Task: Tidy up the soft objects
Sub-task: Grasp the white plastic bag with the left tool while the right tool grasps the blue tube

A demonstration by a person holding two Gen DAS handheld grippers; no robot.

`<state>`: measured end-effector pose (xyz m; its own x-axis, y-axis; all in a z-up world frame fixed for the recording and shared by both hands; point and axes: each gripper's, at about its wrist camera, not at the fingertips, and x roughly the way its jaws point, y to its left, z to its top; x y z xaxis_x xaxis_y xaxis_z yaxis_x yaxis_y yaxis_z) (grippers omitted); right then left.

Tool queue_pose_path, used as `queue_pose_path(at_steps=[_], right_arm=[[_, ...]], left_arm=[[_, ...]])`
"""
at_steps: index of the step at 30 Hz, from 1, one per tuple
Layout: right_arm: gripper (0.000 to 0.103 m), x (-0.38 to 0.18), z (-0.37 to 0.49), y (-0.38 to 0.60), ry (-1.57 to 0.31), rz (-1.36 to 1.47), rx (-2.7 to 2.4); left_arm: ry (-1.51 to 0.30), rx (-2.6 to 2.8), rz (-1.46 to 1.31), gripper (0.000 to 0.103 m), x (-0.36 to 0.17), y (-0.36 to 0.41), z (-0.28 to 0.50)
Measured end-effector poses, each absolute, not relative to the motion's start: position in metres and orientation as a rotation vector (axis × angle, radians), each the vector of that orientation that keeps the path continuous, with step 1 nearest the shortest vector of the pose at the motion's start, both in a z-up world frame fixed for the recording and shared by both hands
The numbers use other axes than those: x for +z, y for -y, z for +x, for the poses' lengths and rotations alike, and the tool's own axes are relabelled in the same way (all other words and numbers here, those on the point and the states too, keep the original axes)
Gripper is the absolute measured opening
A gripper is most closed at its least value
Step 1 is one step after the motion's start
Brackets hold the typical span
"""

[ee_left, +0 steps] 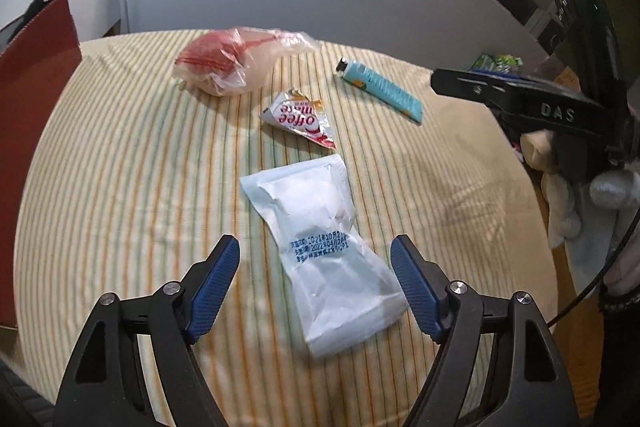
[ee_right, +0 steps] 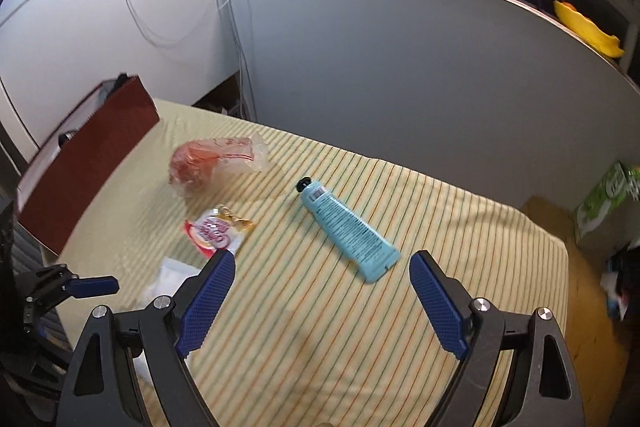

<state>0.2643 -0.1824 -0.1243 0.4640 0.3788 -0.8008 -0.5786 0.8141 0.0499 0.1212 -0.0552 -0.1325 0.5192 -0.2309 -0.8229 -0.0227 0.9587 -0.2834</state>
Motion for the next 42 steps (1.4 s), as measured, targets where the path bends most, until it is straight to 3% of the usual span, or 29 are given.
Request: queue_pose_path(at_steps=[19,22,24,27,41,42], right_arm=[[0.086,-0.176,0.346,0.158,-1.074,-0.101,0.719],[0.075,-0.182,0.348,0.155,-1.127,-0.089,0.725],[0.061,-0.185,0.347,0.154,-1.153,-0.106,0.726],[0.05,-0.185,0.342,0.151,-1.182,-0.131,0.754],[0.05,-0.19,0.335,0.117,-1.113,-0.313,0.671],[0.045,-0.19,0.333,0.114,-1.108,-0.329,0.666]], left_arm=[[-1.057,-0.084,-0.314,0.078,-0.136,0.05,0.134],[-1.061,-0.075,-0.299,0.078,-0.14,0.05,0.138],[-1.066,-0.074,-0.29,0.078,-0.141,0.054,0.139],[-1.07,-0.065,-0.271,0.078,-0.145,0.06,0.141],[-1.063,0.043,-0.084,0.078,-0.159,0.092,0.162],[-1.066,0.047,-0.079,0.078,-0.162,0.093,0.162]])
